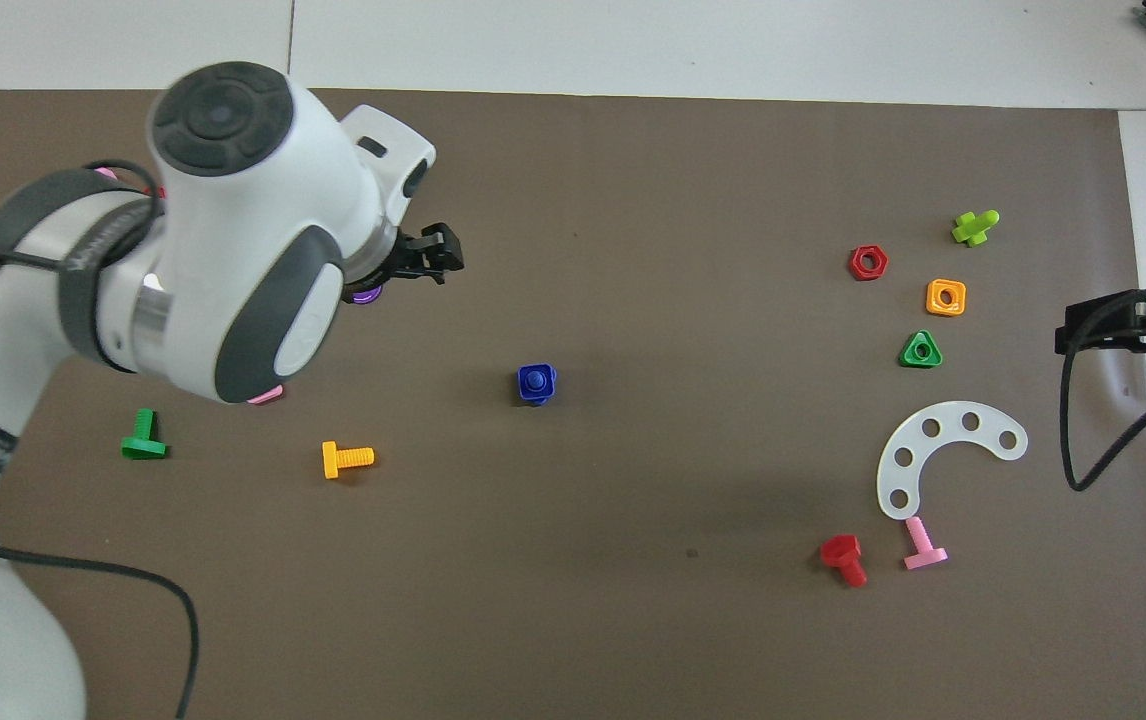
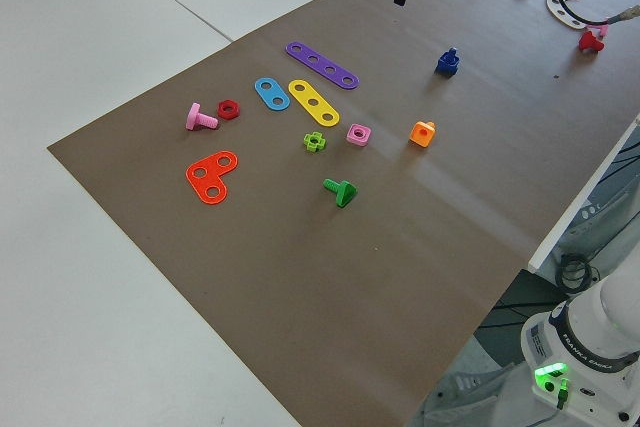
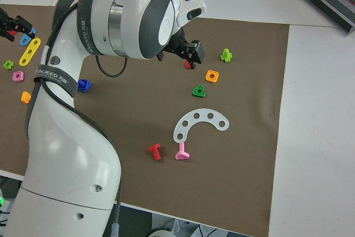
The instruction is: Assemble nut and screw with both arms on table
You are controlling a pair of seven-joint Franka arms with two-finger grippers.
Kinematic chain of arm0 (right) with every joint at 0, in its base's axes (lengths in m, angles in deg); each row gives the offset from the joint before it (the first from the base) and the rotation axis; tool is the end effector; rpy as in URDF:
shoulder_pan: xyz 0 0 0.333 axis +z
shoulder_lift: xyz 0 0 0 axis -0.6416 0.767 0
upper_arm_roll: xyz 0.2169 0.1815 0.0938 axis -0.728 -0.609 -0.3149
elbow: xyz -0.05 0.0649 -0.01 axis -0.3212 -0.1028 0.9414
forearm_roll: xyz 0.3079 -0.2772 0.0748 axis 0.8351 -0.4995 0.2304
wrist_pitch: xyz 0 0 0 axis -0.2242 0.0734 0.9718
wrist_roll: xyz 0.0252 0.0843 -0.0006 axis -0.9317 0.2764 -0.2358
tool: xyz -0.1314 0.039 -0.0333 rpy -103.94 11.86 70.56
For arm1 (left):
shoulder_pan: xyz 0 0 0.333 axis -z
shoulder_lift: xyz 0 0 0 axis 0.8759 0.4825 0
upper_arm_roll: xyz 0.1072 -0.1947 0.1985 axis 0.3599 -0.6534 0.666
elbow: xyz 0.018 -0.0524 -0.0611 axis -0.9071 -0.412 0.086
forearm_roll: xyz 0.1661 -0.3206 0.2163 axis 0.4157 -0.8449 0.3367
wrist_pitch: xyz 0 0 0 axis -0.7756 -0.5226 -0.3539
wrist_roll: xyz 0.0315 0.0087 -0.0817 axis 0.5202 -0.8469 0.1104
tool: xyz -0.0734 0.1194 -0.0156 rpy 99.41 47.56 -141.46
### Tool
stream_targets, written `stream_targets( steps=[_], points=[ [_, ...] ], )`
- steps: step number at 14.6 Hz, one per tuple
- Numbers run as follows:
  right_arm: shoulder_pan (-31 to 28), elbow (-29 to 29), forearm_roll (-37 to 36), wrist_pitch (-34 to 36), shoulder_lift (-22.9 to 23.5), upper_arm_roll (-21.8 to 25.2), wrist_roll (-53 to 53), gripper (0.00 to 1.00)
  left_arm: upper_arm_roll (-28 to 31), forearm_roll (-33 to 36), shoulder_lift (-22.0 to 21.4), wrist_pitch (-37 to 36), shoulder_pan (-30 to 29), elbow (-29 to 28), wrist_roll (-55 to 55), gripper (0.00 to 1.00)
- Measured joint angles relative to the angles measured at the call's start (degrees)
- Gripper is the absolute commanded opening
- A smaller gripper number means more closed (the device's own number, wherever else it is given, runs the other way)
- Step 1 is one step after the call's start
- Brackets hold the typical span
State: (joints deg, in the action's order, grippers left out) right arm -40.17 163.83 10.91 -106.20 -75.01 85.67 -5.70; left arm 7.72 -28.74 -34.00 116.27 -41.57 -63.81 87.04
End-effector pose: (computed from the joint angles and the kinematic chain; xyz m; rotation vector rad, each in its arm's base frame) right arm 0.5672 -0.0346 0.5576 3.1208 -0.2546 -0.0091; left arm 0.6306 -0.2150 0.4710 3.1081 0.1596 0.0321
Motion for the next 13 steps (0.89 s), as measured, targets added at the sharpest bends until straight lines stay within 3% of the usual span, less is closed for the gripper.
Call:
stream_targets(
  steps=[7,13],
  points=[
    [0.4,-1.8,0.3,1.1,0.0,-0.7,0.0,1.0,0.2,0.0,-7.6,-7.4,-14.5,-2.6,-24.2,1.0],
    [0.4,-2.5,0.6,1.8,0.2,-0.6,0.1,1.0,-0.2,0.0,-14.3,-11.9,-15.7,-7.2,-25.8,1.0]
  ],
)
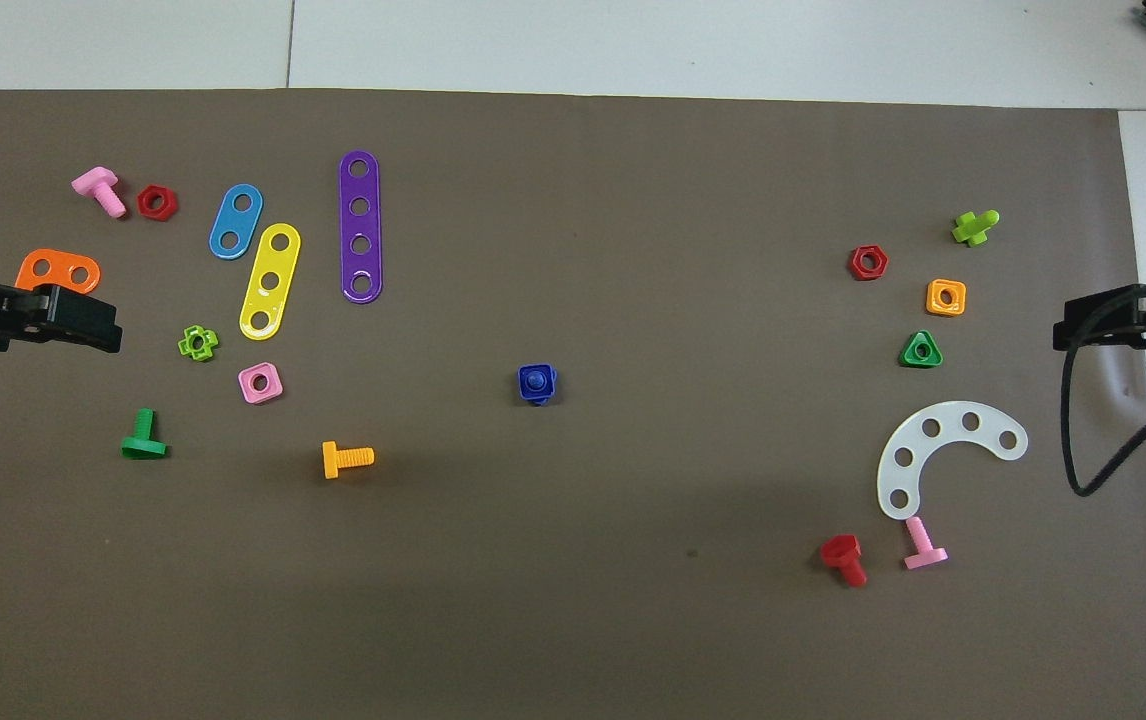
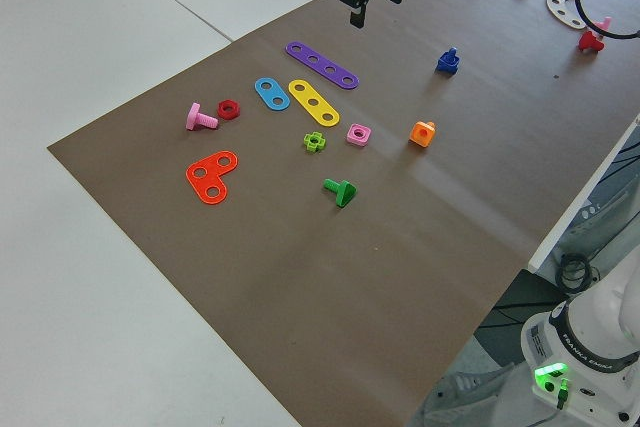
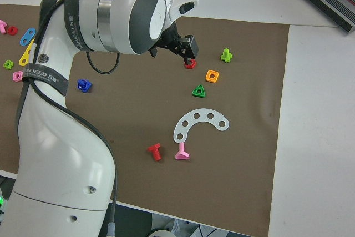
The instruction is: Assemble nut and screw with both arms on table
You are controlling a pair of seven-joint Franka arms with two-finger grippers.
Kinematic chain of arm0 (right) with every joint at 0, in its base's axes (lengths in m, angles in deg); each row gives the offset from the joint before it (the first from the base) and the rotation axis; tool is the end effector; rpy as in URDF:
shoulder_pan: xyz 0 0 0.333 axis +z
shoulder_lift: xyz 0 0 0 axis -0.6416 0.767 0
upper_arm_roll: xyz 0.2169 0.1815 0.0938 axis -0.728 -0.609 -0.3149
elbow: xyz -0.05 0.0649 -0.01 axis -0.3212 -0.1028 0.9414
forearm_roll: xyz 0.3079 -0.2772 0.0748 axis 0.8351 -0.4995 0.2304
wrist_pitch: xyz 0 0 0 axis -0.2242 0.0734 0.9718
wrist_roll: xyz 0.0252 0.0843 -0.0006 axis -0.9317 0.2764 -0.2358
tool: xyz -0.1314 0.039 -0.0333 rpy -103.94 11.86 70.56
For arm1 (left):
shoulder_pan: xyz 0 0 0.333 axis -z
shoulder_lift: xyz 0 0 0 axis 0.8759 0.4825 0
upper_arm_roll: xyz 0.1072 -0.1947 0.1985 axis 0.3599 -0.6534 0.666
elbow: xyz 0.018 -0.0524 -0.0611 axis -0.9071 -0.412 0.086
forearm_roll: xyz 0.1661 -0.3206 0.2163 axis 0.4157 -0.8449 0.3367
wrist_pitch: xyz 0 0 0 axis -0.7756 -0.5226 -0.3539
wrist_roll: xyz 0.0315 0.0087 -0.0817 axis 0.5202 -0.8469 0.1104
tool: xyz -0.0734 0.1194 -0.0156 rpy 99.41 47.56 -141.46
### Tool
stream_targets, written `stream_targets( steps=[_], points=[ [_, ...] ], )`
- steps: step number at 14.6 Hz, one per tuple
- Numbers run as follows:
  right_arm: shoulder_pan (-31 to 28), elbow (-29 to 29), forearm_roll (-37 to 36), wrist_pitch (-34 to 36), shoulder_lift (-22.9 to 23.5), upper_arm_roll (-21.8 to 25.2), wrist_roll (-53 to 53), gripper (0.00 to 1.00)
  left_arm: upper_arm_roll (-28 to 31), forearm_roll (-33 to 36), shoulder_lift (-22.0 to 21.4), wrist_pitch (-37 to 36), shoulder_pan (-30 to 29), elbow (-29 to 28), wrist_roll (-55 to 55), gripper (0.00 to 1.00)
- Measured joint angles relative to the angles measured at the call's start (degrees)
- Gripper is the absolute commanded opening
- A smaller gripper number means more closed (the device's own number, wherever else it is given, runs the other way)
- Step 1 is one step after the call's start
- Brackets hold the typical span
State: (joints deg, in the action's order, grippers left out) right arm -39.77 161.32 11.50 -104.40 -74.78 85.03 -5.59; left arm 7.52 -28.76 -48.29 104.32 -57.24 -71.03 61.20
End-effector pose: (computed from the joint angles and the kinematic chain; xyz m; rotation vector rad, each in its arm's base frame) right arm 0.5673 -0.0227 0.5746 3.1324 -0.2309 0.0038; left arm 0.5780 -0.0340 0.5449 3.1132 -0.1274 -0.0868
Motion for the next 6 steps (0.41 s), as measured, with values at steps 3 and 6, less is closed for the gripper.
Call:
stream_targets(
  steps=[3,6],
  points=[
    [0.0,0.0,0.0,0.0,0.1,0.0,0.0,1.0,-0.1,0.8,0.0,1.1,0.1,0.0,-0.1,1.0],
    [0.0,0.0,0.0,0.0,0.1,0.0,0.0,1.0,-0.3,2.4,0.0,2.6,0.2,0.0,-0.1,1.0]
  ],
)
